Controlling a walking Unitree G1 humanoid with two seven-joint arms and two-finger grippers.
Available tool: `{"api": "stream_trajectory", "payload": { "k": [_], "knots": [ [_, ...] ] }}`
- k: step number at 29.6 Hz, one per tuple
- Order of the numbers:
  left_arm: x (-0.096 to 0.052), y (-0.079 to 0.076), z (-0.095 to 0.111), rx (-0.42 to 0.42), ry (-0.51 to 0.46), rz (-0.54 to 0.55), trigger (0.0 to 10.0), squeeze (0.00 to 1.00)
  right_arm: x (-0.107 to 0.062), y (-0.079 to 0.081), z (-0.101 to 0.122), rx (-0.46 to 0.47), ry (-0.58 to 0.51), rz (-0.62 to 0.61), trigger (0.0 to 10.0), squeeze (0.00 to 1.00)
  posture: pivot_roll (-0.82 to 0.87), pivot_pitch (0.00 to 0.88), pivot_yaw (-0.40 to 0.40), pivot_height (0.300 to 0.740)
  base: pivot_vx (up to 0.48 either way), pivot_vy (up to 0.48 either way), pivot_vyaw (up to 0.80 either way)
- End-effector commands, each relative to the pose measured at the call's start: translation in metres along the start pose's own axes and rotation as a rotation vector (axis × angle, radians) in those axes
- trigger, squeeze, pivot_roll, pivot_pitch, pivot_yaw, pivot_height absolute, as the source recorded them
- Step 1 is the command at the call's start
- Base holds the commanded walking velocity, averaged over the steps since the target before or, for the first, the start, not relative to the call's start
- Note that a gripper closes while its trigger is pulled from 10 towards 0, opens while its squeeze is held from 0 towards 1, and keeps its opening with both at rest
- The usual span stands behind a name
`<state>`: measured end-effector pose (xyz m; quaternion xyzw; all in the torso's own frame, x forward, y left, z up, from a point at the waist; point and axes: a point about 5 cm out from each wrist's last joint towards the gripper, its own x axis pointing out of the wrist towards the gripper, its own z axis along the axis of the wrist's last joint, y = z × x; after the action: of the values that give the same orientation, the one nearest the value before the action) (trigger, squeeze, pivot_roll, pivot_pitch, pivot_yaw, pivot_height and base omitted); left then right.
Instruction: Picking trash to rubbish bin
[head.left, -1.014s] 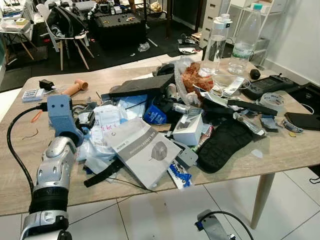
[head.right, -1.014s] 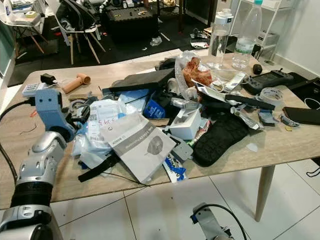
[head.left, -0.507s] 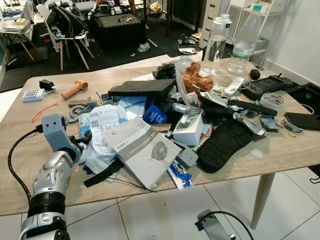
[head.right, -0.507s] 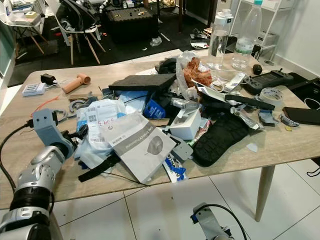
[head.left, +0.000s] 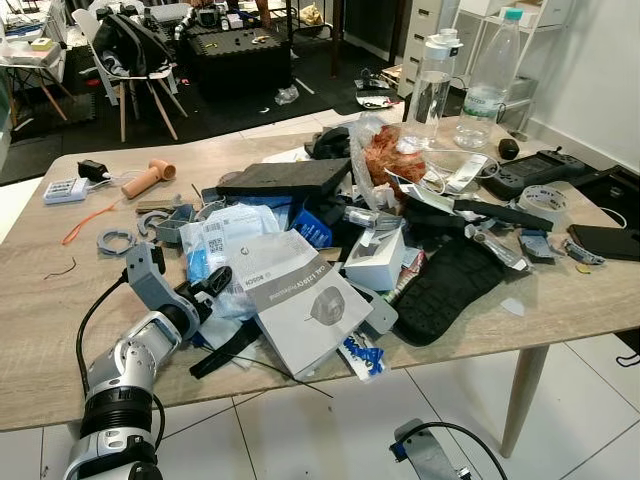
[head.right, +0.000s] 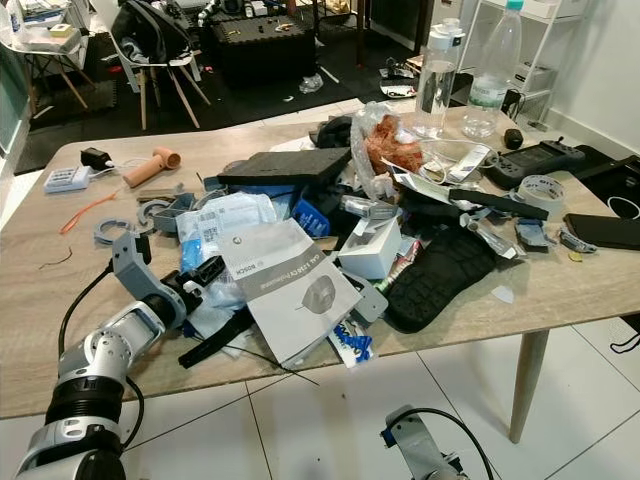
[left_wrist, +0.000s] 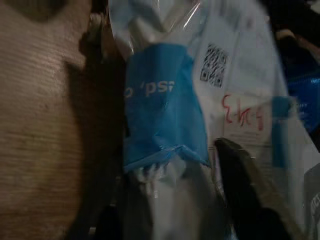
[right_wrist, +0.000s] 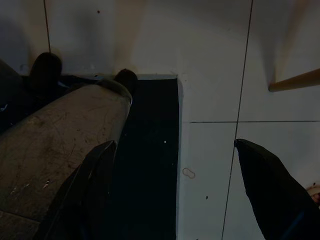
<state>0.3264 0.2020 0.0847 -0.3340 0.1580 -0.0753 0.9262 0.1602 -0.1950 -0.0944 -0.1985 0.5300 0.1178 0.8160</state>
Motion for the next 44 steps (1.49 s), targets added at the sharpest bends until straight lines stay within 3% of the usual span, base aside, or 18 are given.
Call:
{"api": "stream_trajectory", "payload": {
  "k": [1,4,8,11,12,16,17,21,22,23,24,26,34,44],
  "knots": [
    [-0.004,0.004,0.012,0.016,-0.065,0.015,0.0,0.00,-0.001,0.008,-0.017,-0.006,0.065,0.031,10.0,0.00,0.03,0.049,0.046,0.740,0.000,0.000,0.00],
    [-0.006,0.007,0.023,0.025,-0.122,0.034,0.0,0.00,-0.001,0.007,-0.017,-0.009,0.065,0.030,10.0,0.00,0.03,0.046,0.045,0.740,0.000,0.000,0.00],
    [-0.013,0.014,0.050,0.122,-0.258,0.110,0.0,0.00,-0.001,0.006,-0.016,-0.015,0.062,0.030,10.0,0.00,0.03,0.039,0.044,0.740,0.000,0.000,0.00],
    [-0.017,0.013,0.065,0.139,-0.345,0.114,0.0,0.00,-0.001,0.006,-0.015,-0.018,0.059,0.031,10.0,0.00,0.03,0.034,0.044,0.740,0.000,0.000,0.00],
    [-0.021,0.010,0.077,0.128,-0.414,0.085,0.0,0.00,-0.001,0.006,-0.013,-0.021,0.055,0.031,10.0,0.00,0.04,0.032,0.044,0.740,0.000,0.000,0.00],
    [-0.030,0.007,0.094,0.100,-0.518,0.029,0.0,0.00,0.000,0.007,-0.011,-0.024,0.052,0.032,10.0,0.00,0.04,0.029,0.045,0.740,0.000,0.000,0.00],
    [-0.039,0.008,0.107,0.074,-0.595,-0.014,0.0,0.00,0.000,0.007,-0.010,-0.025,0.050,0.033,10.0,0.00,0.04,0.030,0.046,0.740,0.000,0.000,0.00],
    [-0.050,0.007,0.118,0.052,-0.660,-0.083,0.0,0.00,0.000,0.007,-0.010,-0.026,0.048,0.034,10.0,0.00,0.04,0.031,0.047,0.740,0.000,0.000,0.00],
    [-0.056,0.004,0.121,0.056,-0.669,-0.150,0.0,0.00,0.000,0.008,-0.010,-0.026,0.048,0.035,10.0,0.00,0.04,0.035,0.048,0.740,0.000,0.000,0.00],
    [-0.062,0.000,0.122,0.072,-0.671,-0.218,4.0,0.00,0.000,0.008,-0.010,-0.025,0.048,0.037,10.0,0.00,0.04,0.034,0.048,0.740,0.000,0.000,0.00],
    [-0.062,0.000,0.122,0.072,-0.671,-0.218,4.0,0.00,0.000,0.008,-0.010,-0.025,0.048,0.037,10.0,0.00,0.04,0.034,0.048,0.740,0.000,0.000,0.00],
    [-0.070,-0.004,0.119,0.103,-0.650,-0.303,10.0,0.00,0.000,0.008,-0.010,-0.024,0.049,0.039,10.0,0.00,0.05,0.038,0.048,0.740,0.000,0.000,0.00],
    [-0.077,0.000,0.085,0.168,-0.519,-0.373,10.0,0.00,0.000,0.012,-0.010,-0.031,0.051,0.048,10.0,0.00,0.06,0.047,0.046,0.740,-0.072,0.000,0.00],
    [-0.080,0.011,0.059,0.148,-0.441,-0.363,10.0,0.00,0.000,0.014,-0.011,-0.045,0.053,0.055,10.0,0.00,0.07,0.052,0.041,0.740,-0.334,0.000,0.00]
  ]
}}
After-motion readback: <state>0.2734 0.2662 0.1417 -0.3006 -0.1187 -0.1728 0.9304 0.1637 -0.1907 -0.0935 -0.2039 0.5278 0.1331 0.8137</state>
